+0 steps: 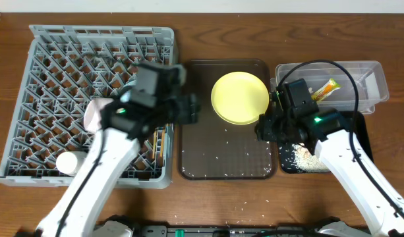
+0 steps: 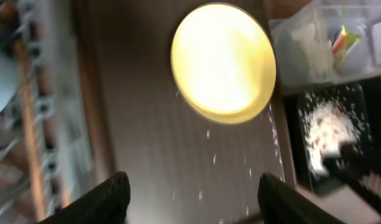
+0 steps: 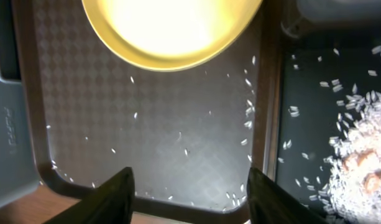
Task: Sort waste into correct bins and load items into the dishwasher
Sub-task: 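Reach the left gripper to the yellow plate rim and grasp it, then lift the yellow plate and carry it left over the dish rack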
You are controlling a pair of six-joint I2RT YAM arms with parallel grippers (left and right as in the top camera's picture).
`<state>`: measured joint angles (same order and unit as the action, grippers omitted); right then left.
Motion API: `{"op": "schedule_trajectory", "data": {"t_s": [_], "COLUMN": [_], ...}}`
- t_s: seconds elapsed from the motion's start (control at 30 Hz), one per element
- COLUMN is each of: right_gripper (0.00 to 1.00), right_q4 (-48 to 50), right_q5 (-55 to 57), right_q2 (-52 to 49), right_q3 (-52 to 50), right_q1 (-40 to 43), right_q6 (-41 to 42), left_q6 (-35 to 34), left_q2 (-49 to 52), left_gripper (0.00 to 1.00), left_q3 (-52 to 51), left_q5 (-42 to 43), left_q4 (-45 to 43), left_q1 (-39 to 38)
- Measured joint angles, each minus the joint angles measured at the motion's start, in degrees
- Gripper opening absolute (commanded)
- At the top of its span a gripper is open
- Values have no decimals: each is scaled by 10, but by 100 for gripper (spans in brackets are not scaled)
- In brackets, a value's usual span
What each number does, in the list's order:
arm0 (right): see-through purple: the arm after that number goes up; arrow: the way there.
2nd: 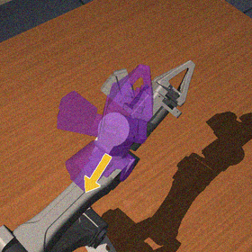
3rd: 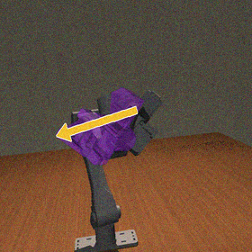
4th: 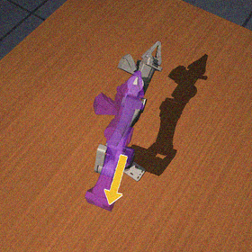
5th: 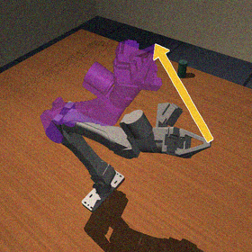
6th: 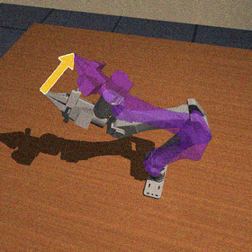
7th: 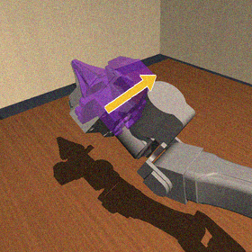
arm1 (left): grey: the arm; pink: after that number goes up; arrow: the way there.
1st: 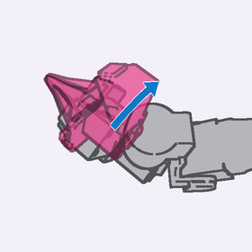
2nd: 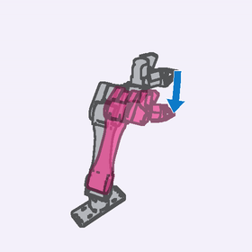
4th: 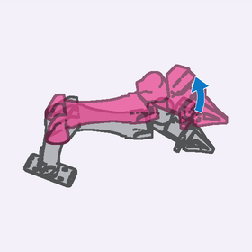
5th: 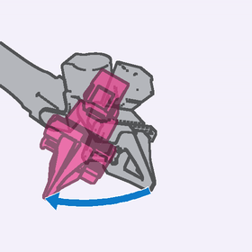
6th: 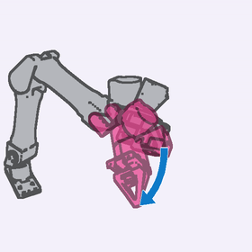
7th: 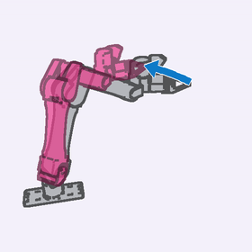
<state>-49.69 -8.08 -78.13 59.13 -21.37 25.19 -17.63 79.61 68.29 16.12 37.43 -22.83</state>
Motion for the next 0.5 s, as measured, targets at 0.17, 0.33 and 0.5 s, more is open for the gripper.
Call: {"op": "schedule_trajectory", "data": {"t_s": [0.17,0.33,0.5], "right_gripper": [64,67,67], "right_q4": [-26,-39,-54], "right_q5": [2,7,12], "right_q2": [74,156,167], "right_q3": [0,0,0], "right_q1": [0,0,0], "right_q6": [2,5,11], "left_q6": [-11,-17,-19], "left_q2": [113,230,306], "left_gripper": [67,67,66], "left_q3": [0,0,0], "left_q5": [-15,-21,-26], "left_q4": [-92,-189,-244], "left_q1": [-23,-27,-27]}}
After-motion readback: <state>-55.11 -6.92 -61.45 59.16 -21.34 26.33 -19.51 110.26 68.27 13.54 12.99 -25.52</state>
